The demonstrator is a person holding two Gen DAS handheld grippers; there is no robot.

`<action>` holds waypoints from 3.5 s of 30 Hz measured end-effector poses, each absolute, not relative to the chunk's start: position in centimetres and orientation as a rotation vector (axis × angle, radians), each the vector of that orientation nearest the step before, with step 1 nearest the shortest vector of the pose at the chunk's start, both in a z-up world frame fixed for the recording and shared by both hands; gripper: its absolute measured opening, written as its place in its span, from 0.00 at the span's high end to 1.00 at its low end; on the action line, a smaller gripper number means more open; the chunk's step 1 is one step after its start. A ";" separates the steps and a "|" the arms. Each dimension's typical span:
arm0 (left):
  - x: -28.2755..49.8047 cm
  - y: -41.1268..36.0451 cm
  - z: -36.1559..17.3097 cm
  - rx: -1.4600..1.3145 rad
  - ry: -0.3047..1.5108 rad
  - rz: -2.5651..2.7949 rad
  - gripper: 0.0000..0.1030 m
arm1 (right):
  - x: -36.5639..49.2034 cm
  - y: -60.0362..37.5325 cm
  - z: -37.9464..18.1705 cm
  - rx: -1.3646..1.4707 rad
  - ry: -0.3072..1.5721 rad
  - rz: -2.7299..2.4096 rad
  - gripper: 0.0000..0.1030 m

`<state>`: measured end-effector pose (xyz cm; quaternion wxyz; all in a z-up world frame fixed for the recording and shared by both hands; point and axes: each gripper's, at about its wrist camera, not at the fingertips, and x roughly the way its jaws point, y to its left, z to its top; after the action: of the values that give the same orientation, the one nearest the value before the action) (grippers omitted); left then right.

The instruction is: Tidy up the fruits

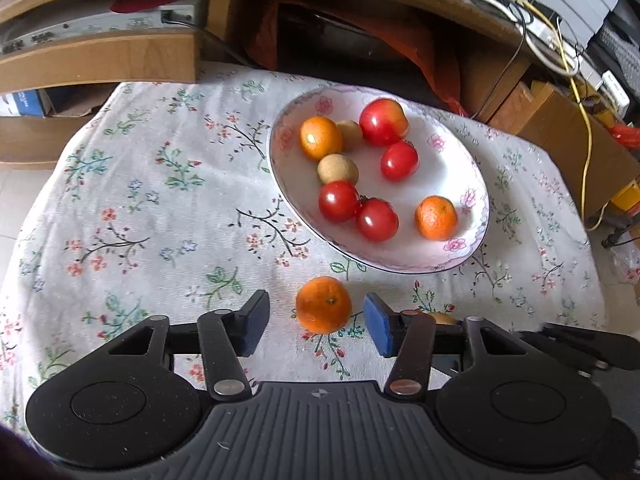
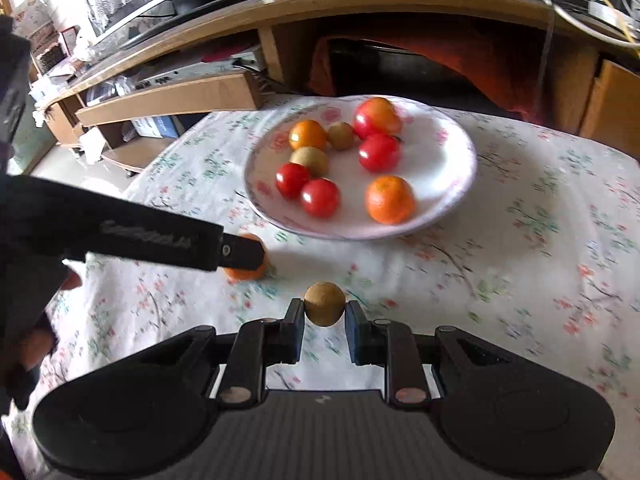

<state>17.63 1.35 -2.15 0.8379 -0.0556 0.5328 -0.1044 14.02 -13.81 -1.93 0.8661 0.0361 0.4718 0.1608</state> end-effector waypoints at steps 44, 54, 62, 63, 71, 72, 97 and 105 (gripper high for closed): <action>8.4 -2.7 -2.3 0.150 1.138 -0.343 0.53 | 6.6 -15.4 -1.7 -0.104 1.049 0.280 0.85; 8.2 -2.9 -2.3 0.154 1.137 -0.363 0.41 | 6.6 -15.8 -1.7 -0.085 1.046 0.277 0.83; 8.7 -1.3 -1.9 0.115 1.141 -0.314 0.36 | 6.5 -16.7 -1.7 -0.067 1.047 0.285 0.74; 8.8 -1.3 -1.9 0.114 1.142 -0.311 0.36 | 6.4 -16.6 -1.7 -0.074 1.044 0.287 0.73; 8.2 -2.2 -2.0 0.168 1.129 -0.333 0.30 | 6.1 -16.2 -1.7 -0.095 1.033 0.314 0.61; 8.2 -2.3 -2.0 0.172 1.127 -0.336 0.29 | 6.1 -16.3 -1.7 -0.095 1.030 0.320 0.57; 7.4 -2.0 -1.3 0.162 1.095 -0.292 0.31 | 6.3 -15.6 -1.4 -0.085 1.002 0.384 0.70; 7.5 -2.8 -1.9 0.190 1.072 -0.317 0.45 | 6.5 -15.3 -1.5 -0.096 1.018 0.385 0.84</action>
<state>7.54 -2.81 -1.93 0.8436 0.0899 0.5077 -0.1501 6.46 -15.34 -1.53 0.8543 -0.0455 0.4842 0.1833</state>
